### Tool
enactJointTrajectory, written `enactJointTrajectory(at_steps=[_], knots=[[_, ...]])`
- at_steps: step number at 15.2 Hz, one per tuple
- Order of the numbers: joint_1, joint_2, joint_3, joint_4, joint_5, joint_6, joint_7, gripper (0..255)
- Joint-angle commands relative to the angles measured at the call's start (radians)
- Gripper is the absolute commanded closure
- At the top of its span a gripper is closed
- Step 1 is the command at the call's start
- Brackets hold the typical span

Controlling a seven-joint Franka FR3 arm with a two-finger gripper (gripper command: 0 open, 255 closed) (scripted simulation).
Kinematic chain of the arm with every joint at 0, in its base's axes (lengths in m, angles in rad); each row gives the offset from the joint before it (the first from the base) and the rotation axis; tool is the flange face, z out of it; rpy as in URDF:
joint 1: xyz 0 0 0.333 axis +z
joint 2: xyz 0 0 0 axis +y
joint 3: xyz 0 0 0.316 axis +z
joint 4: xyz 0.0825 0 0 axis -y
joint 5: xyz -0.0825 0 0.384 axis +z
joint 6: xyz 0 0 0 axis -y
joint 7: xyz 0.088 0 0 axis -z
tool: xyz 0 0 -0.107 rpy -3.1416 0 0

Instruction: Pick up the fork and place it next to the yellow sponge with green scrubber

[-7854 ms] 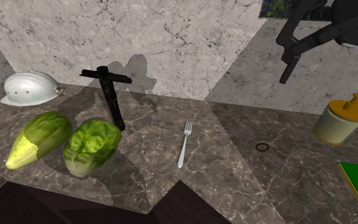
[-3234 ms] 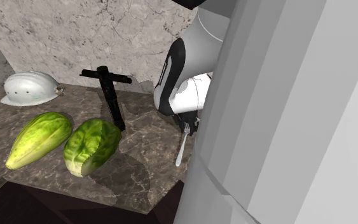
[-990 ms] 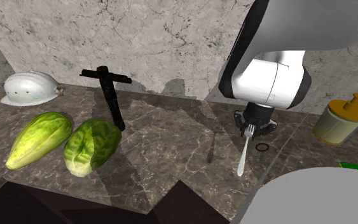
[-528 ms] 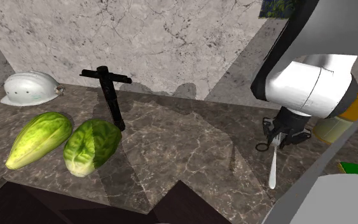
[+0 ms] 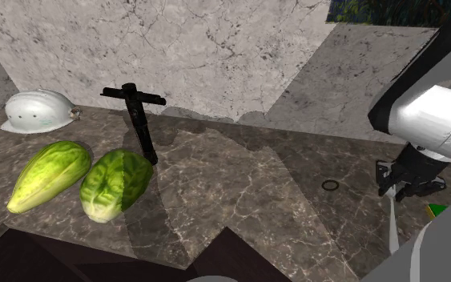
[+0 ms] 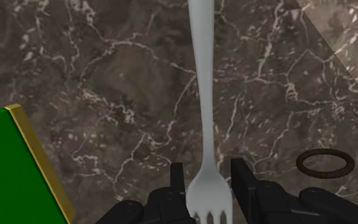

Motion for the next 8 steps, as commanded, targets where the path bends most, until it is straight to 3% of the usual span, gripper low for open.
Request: enactJointTrajectory(at_steps=[1,8], knots=[[-0.014,0.021,-0.009,0.025,-0.002,-0.004,-0.024,255],[-0.003,0.098,-0.024,0.022,-0.030,0.074,-0.007,255]])
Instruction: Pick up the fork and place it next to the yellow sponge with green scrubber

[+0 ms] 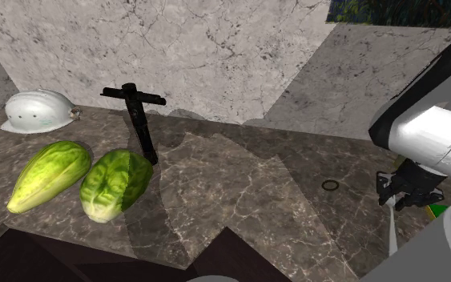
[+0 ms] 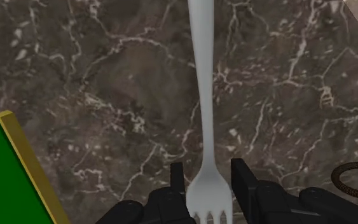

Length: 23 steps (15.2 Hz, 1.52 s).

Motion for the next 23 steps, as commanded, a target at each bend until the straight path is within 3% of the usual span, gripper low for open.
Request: enactJointTrajectory(at_steps=[1,8,16,17,23], knots=[[0.004,0.026,-0.006,0.005,-0.009,0.021,0.005,255],[0.019,0.106,-0.026,0.014,-0.035,0.091,0.022,255],[0.019,0.106,-0.026,0.014,-0.035,0.091,0.022,255],[0.019,0.106,-0.026,0.014,-0.035,0.091,0.022,0],[0.012,0.075,-0.018,0.008,-0.026,0.066,0.015,0]])
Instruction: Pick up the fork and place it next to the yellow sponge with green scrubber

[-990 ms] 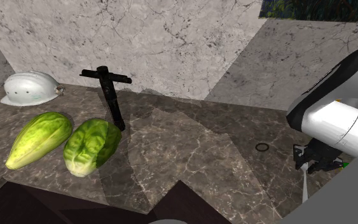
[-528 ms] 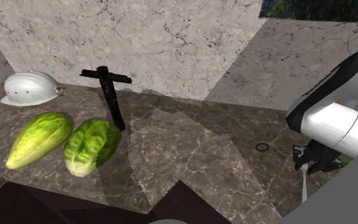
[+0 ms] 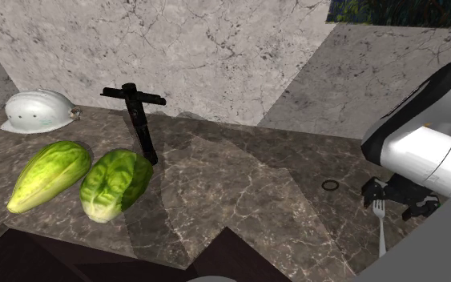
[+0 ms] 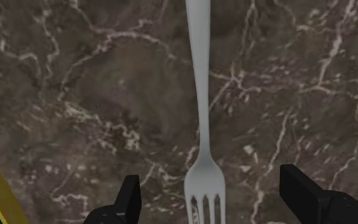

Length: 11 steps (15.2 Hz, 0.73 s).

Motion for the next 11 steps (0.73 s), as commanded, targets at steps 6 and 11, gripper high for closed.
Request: enactJointTrajectory(at_steps=[6,11], knots=[[-0.020,-0.099,0.023,-0.012,0.033,-0.086,-0.023,0],[-0.020,-0.099,0.023,-0.011,0.033,-0.086,-0.023,0]])
